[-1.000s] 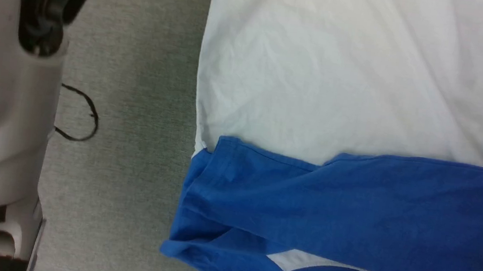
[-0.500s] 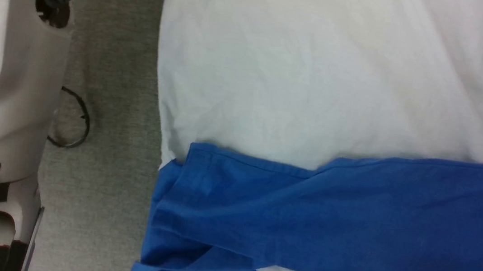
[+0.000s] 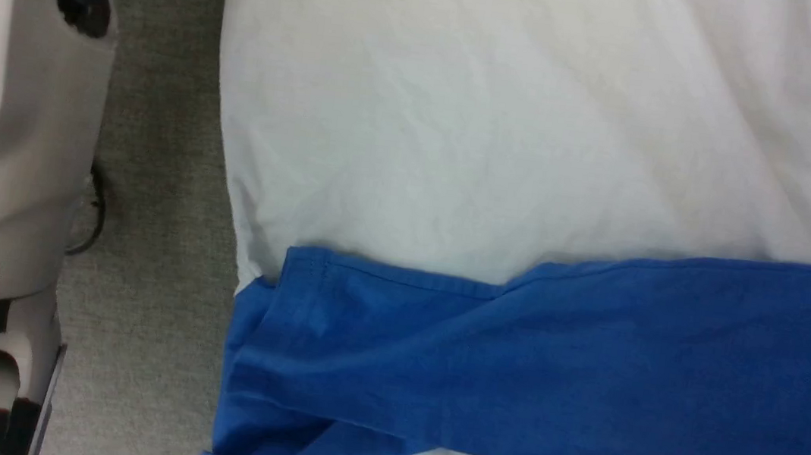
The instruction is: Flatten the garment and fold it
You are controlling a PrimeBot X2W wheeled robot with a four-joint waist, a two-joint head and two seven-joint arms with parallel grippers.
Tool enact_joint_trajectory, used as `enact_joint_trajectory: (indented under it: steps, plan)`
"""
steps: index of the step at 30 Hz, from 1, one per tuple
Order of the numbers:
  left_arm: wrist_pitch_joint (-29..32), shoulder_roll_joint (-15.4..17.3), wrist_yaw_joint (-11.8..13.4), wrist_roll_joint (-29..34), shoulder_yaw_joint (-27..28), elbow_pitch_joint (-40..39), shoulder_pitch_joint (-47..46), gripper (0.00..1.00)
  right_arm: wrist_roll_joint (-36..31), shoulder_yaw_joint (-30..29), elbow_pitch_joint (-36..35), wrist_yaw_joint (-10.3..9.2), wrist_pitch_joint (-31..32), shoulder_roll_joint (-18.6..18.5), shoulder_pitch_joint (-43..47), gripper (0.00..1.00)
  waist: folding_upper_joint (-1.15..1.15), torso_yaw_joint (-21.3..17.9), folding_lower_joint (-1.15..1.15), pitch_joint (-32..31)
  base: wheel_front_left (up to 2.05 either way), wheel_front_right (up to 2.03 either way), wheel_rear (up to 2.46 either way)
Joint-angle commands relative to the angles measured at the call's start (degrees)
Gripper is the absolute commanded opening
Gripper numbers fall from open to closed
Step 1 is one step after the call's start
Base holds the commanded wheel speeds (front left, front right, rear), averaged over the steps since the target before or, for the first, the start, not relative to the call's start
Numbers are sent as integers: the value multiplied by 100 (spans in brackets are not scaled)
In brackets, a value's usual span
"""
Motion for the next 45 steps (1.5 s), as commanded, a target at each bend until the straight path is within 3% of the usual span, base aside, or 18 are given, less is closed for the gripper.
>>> enact_joint_trajectory:
  steps: [1,5,9,12,15,22,32,38,39,40,43,44,45]
  plan:
    - [25,57,-32,-19,-49,80,188,0,160,-27,-239,-4,104,-231,-315,100,0,41,0,-186,0,0,0]
    - [-32,21,-48,-71,-94,119,300,0,495,-50,-740,-4,691,-1158,-1297,100,0,92,0,-389,0,0,0]
    - [-118,-88,-66,-131,-166,156,351,0,853,288,-443,-4,1602,-1737,-2693,100,0,239,0,-496,0,0,0]
    - [-227,-205,-70,-175,-213,207,330,0,927,647,397,-4,2524,-1653,-3694,100,0,370,0,-521,0,0,0]
    - [-297,-320,-77,-203,-276,249,278,0,573,909,1359,-4,3369,-1465,-4546,100,0,518,0,-472,0,0,0]
    - [-413,-570,-89,-218,-457,321,124,0,-248,1131,2847,-4,4350,-801,-5635,100,0,836,0,-219,0,0,0]
    - [-521,-771,-111,-237,-631,486,-45,0,-965,1378,3380,-4,5288,-826,-5595,100,0,1054,0,-41,0,0,0]
    - [-602,-823,-148,-281,-669,591,-147,0,-1090,1249,3334,-4,5431,-784,-5480,100,0,1131,0,57,0,0,0]
    - [-621,-822,-154,-290,-667,610,-158,0,-1109,1223,3328,-4,5439,-775,-5473,84,0,1139,0,71,0,0,0]
    - [-639,-820,-161,-297,-667,629,-168,0,-1128,1181,3313,-4,5405,-760,-5480,46,0,1148,0,85,0,0,0]
    - [-721,-826,-175,-323,-662,687,-194,0,-1185,1102,3328,-4,5264,-751,-5508,21,0,1179,0,99,0,0,0]
    - [-755,-826,-182,-329,-661,711,-201,0,-1214,1075,3351,-4,5189,-756,-5523,0,0,1187,0,96,0,0,0]
    - [-755,-826,-182,-329,-661,711,-201,0,-1214,1075,3351,-4,5189,-756,-5523,0,0,1187,0,96,0,0,0]
